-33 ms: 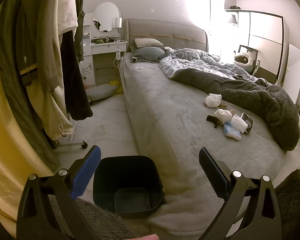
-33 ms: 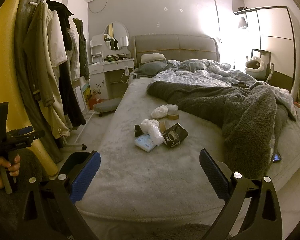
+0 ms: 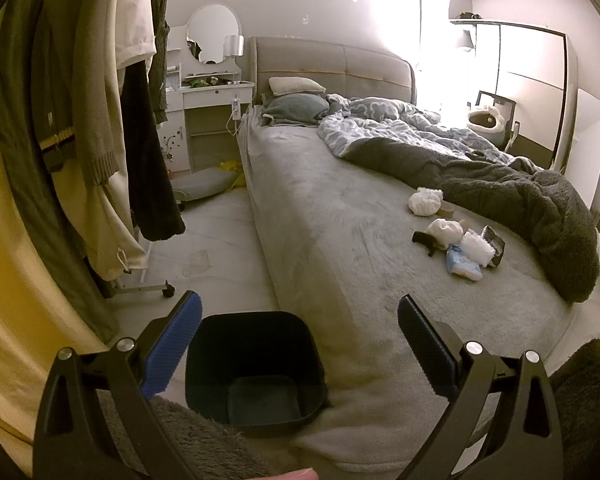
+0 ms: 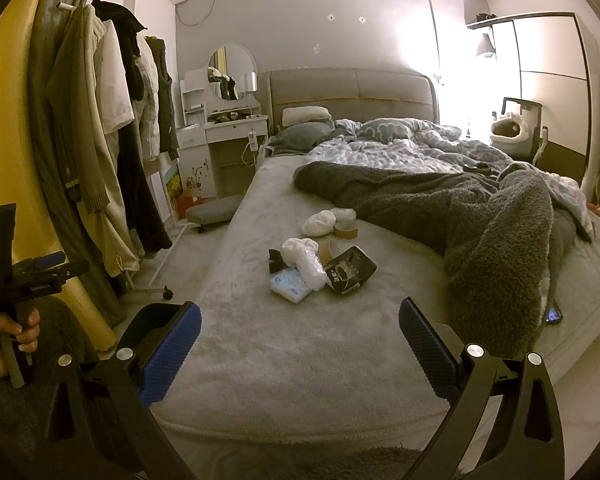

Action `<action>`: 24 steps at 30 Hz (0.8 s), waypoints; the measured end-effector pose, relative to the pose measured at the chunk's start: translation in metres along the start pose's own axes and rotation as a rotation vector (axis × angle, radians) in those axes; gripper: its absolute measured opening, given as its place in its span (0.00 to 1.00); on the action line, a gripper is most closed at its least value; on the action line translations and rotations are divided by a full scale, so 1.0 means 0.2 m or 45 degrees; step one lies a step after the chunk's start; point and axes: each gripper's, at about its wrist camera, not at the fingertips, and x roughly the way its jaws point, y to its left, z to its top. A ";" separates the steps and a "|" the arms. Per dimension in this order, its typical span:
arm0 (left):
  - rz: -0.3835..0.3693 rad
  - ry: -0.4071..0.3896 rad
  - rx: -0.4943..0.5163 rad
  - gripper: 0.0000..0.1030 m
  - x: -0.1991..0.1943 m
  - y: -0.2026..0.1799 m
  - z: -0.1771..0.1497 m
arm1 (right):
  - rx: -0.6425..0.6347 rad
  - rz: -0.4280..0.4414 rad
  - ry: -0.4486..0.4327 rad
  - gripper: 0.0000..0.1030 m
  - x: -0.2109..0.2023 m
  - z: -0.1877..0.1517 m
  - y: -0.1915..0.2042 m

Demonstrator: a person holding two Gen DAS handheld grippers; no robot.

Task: Collect trash

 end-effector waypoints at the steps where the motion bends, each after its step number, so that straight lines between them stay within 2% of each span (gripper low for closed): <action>1: -0.010 -0.016 -0.001 0.97 -0.01 0.00 -0.01 | -0.002 -0.015 0.021 0.97 0.02 -0.01 0.00; 6: -0.048 -0.041 -0.009 0.97 -0.02 -0.03 -0.02 | -0.046 -0.019 0.060 0.97 0.02 -0.03 0.03; 10: -0.047 -0.023 -0.009 0.97 -0.03 -0.04 0.00 | -0.052 -0.001 0.109 0.97 0.05 0.00 0.04; 17: -0.076 0.007 -0.013 0.96 -0.03 -0.04 0.00 | -0.009 0.037 0.100 0.96 0.08 0.04 0.04; 19: -0.096 0.023 -0.011 0.96 -0.02 -0.03 0.01 | -0.016 0.049 0.100 0.83 0.10 0.05 0.05; 24: -0.154 0.045 0.004 0.96 -0.01 -0.04 0.03 | -0.028 0.096 0.123 0.77 0.20 0.09 0.09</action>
